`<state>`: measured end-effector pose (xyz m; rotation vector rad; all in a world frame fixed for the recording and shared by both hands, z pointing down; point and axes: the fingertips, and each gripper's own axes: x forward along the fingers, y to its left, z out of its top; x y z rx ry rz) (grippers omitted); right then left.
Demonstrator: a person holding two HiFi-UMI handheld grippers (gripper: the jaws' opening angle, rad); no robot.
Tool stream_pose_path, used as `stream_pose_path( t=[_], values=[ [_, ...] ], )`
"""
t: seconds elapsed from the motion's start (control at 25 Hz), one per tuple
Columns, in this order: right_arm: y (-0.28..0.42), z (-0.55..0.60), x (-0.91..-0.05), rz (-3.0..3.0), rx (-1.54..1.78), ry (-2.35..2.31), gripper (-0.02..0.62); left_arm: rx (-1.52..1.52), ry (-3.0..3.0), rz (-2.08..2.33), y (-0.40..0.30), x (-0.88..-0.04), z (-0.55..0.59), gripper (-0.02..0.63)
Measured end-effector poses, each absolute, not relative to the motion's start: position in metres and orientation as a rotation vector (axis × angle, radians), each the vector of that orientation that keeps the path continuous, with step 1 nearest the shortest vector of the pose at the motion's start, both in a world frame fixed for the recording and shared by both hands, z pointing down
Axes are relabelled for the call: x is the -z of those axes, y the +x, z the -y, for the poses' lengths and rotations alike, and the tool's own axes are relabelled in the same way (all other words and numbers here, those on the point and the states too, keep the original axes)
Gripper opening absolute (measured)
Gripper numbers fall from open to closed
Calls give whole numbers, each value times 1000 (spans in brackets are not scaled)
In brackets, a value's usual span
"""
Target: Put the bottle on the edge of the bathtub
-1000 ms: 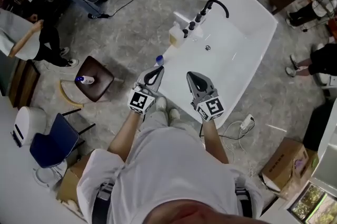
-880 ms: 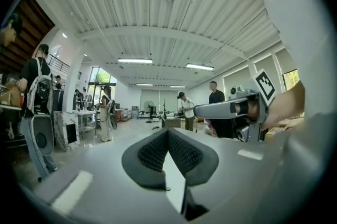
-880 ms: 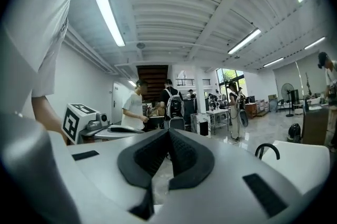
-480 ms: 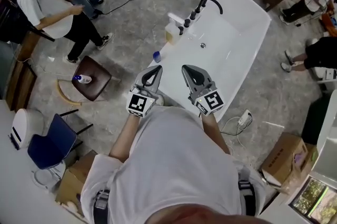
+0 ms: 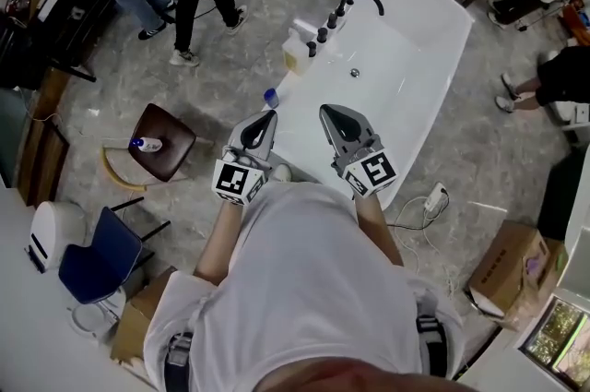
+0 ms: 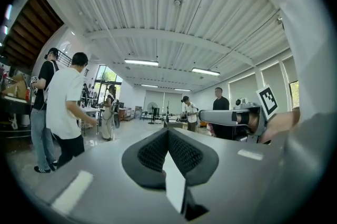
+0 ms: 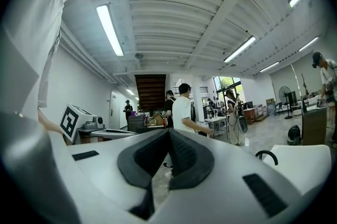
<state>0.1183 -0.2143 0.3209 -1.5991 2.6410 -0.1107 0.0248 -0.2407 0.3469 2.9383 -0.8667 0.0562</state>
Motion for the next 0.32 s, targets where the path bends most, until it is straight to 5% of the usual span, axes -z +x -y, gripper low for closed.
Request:
stream_pose_path(
  t=[0.32],
  values=[
    [126,210,-328,-2659,135,-1598,0,-81,2953,810,42,-348,234,2]
  ],
)
